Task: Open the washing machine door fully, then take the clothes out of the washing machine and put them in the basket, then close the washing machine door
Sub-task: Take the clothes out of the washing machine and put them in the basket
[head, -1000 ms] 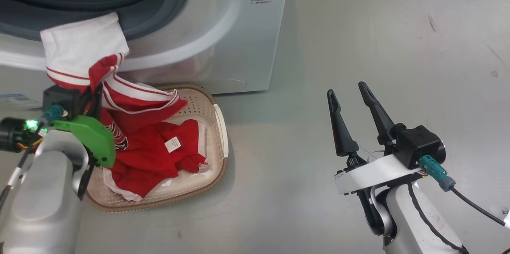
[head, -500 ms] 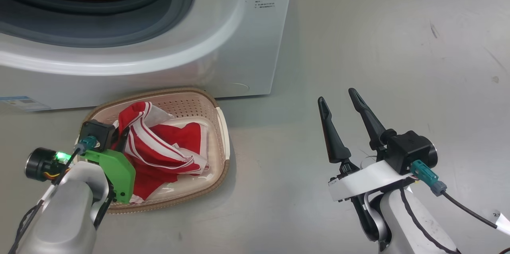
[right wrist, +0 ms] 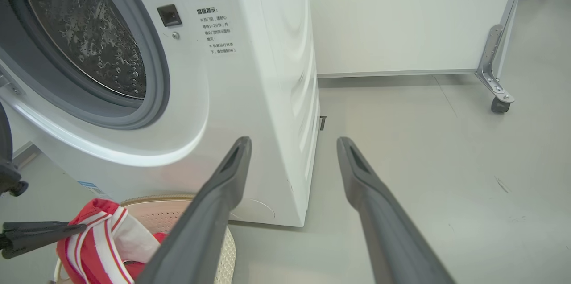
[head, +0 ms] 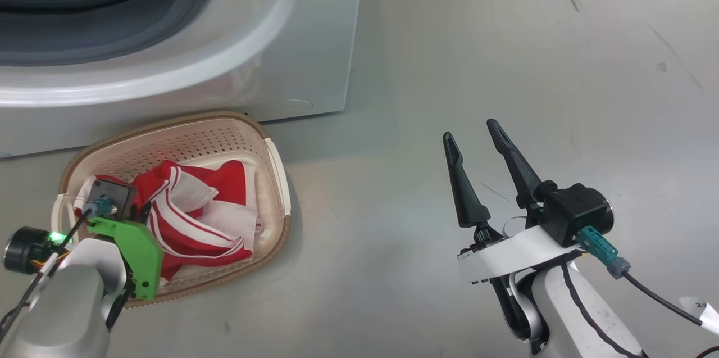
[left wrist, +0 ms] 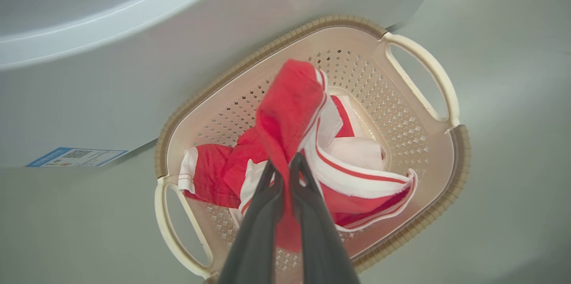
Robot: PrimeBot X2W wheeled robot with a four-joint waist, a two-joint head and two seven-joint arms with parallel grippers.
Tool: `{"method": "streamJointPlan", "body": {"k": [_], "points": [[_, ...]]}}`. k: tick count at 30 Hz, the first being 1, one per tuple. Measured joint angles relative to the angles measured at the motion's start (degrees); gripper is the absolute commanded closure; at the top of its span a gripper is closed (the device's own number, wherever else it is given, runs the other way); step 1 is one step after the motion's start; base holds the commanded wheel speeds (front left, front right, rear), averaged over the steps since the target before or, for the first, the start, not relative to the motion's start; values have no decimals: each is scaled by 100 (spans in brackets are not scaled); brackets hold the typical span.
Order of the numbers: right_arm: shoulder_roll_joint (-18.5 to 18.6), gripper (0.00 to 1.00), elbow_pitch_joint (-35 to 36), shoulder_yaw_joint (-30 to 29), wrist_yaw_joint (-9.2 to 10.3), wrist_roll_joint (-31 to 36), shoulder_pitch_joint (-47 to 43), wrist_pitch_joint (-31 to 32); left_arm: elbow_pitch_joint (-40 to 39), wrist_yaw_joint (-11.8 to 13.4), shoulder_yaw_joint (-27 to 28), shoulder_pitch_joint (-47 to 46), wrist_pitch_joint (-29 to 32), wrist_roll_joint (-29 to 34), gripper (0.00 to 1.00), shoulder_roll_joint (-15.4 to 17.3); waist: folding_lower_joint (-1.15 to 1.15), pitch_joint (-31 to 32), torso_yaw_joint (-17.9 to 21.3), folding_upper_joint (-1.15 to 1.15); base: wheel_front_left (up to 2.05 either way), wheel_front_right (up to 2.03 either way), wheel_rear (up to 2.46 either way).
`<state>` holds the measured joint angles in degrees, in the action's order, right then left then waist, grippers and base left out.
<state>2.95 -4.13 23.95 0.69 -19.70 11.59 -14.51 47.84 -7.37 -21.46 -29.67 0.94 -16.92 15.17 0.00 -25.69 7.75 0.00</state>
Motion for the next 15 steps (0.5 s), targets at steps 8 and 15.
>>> {"method": "streamJointPlan", "body": {"k": [8, 15], "points": [[-2, 0, 170, 23, 98, 0, 55, 0, 268, 0, 318, -346, 152, -243, 100, 186, 0, -426, 285, 0, 0, 0, 0], [-4, 0, 305, 21, 151, 0, 170, 0, 437, 0, 509, -705, 253, -355, 100, 253, 0, -830, 505, 0, 0, 0, 0]]}}
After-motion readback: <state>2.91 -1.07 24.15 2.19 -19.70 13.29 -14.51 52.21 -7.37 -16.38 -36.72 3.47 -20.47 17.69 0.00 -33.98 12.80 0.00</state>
